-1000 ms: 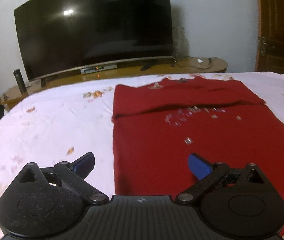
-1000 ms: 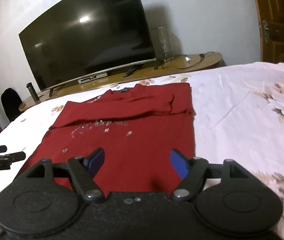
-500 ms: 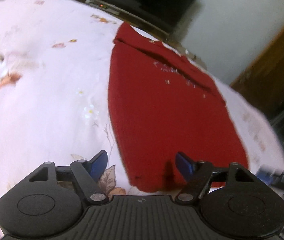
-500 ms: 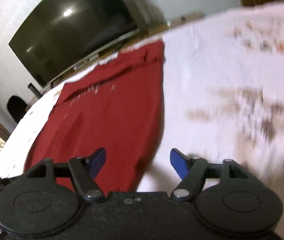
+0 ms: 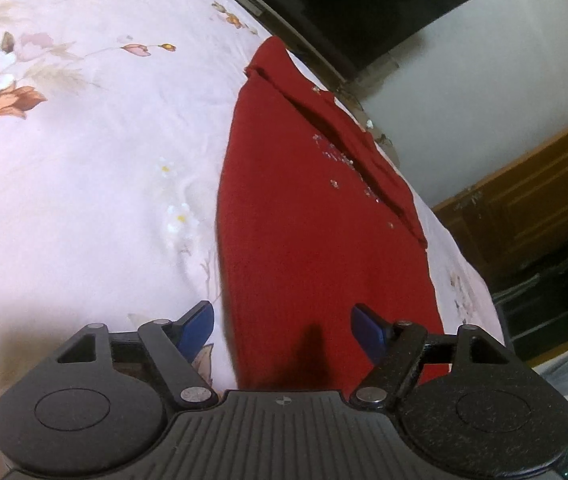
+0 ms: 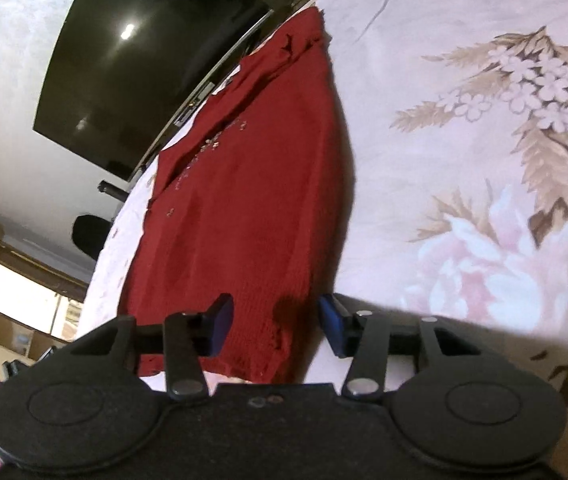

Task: Fold small clothes

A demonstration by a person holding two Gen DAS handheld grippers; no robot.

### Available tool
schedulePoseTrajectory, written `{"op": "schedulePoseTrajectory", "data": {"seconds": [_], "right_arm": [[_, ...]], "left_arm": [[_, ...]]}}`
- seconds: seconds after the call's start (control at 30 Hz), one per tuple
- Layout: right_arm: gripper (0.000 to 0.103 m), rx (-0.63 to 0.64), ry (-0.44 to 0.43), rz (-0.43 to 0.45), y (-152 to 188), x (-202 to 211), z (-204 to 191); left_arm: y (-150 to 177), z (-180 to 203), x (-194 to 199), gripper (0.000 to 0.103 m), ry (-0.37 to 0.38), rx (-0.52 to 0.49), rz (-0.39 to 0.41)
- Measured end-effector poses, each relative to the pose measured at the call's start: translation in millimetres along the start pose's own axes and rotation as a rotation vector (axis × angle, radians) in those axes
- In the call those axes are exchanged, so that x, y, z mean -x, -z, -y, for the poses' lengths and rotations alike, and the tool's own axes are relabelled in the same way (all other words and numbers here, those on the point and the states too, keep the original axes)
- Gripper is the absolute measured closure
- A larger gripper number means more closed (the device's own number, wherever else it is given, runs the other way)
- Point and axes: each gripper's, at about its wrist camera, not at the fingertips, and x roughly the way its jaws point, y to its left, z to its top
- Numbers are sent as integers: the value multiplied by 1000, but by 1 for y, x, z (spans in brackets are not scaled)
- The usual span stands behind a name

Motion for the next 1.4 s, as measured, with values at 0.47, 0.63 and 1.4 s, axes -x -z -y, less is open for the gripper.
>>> {"op": "schedulePoseTrajectory", "data": {"seconds": [0.47, 0.63, 1.4], "right_arm": [[63, -36, -51, -26, 5, -10, 1], [67, -41, -54, -33, 5, -15, 0], [97, 269, -99, 193, -56, 37, -72]], "left_arm": [[-3, -4, 0, 44, 1, -40, -19], [-7, -10, -4, 44, 33, -21, -15], [-85, 44, 38, 101, 248, -48, 278]]}}
